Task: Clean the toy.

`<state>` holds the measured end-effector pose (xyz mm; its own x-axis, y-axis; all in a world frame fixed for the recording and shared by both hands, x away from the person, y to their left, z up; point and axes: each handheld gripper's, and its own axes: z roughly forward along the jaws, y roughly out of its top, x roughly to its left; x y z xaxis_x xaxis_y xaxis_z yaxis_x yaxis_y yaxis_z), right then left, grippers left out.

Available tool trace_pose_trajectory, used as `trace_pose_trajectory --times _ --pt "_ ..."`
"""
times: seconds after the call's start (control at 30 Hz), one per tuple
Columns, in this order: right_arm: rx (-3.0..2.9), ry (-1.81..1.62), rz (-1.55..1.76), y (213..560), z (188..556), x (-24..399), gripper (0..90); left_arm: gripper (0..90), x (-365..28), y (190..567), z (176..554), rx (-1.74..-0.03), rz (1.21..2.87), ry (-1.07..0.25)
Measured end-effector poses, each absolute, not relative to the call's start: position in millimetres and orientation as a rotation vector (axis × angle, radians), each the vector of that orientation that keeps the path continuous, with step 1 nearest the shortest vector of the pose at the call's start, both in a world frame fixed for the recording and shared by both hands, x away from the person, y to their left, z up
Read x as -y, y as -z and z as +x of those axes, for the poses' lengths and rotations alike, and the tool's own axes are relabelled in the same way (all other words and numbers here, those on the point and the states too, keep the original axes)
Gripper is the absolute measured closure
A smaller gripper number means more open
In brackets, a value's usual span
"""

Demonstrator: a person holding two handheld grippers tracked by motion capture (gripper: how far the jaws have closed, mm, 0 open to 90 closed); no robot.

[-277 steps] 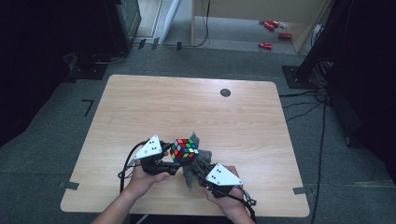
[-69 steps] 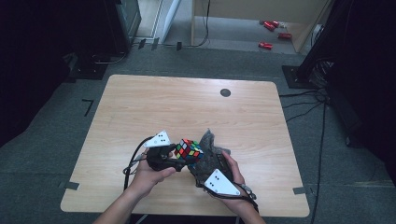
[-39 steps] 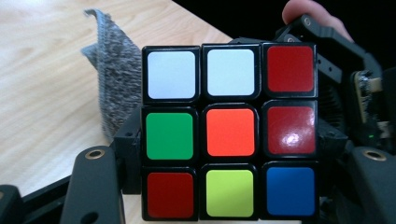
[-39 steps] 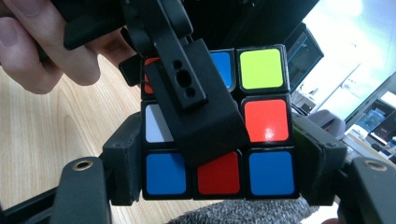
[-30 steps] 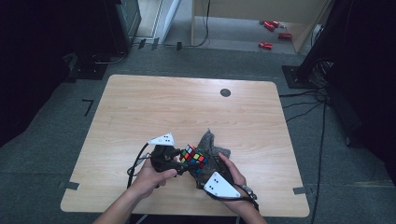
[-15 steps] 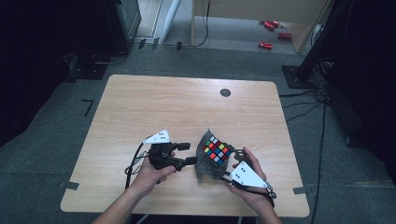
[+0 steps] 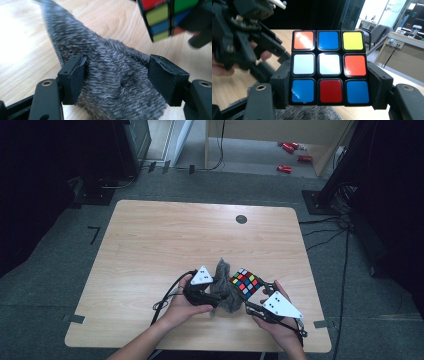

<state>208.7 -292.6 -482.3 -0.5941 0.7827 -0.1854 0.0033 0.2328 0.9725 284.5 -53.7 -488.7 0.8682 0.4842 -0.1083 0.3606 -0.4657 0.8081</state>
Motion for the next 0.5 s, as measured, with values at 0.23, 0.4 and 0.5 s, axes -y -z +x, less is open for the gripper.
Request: trace_pose_trajectory --times 0.23,0.4,0.5 --pt "-1.819 -1.386 0.731 485 208 295 34.8 70.4 58 504 289 -0.687 2.177 -0.211" --pt "-1.832 -1.409 0.716 486 210 291 34.8 81.4 36 497 297 -0.708 2.104 -0.187" --pt "-1.849 -1.423 0.702 487 211 287 34.8 81.9 16 485 299 -0.707 2.015 -0.177"
